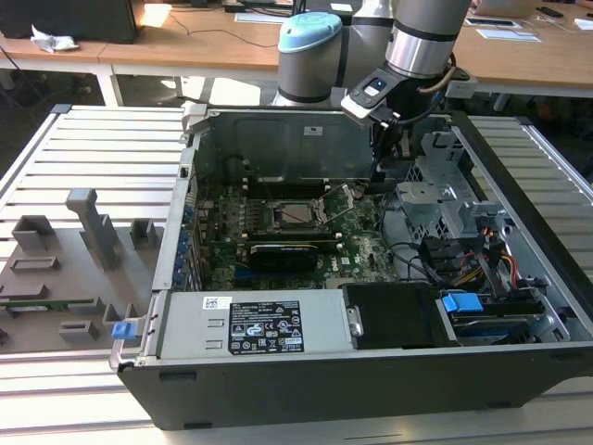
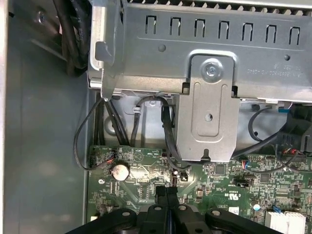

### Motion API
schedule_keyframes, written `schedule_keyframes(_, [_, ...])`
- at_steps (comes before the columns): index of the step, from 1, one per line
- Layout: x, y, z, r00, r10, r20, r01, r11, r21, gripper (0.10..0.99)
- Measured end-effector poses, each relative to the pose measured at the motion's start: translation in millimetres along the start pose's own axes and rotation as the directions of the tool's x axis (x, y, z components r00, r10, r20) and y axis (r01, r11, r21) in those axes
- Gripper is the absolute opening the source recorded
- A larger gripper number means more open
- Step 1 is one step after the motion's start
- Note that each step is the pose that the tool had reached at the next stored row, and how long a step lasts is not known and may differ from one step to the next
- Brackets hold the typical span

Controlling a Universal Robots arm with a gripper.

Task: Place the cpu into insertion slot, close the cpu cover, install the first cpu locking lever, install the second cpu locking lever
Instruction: 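Close the cpu cover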

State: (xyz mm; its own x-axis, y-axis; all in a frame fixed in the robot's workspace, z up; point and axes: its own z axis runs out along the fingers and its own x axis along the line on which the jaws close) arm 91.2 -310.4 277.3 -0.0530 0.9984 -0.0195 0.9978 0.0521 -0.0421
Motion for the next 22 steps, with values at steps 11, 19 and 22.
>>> schedule_keyframes(11, [0.1, 0.7, 6.9, 1.0000, 0.000, 0.0000, 0.000, 1.0000, 0.000, 0.106])
schedule_keyframes(19, [0.3, 1.1, 16.2, 1.0000, 0.000, 0.0000, 0.000, 1.0000, 0.000, 0.106])
schedule_keyframes(22, [0.4, 1.3, 20.5, 1.0000, 0.000, 0.0000, 0.000, 1.0000, 0.000, 0.106])
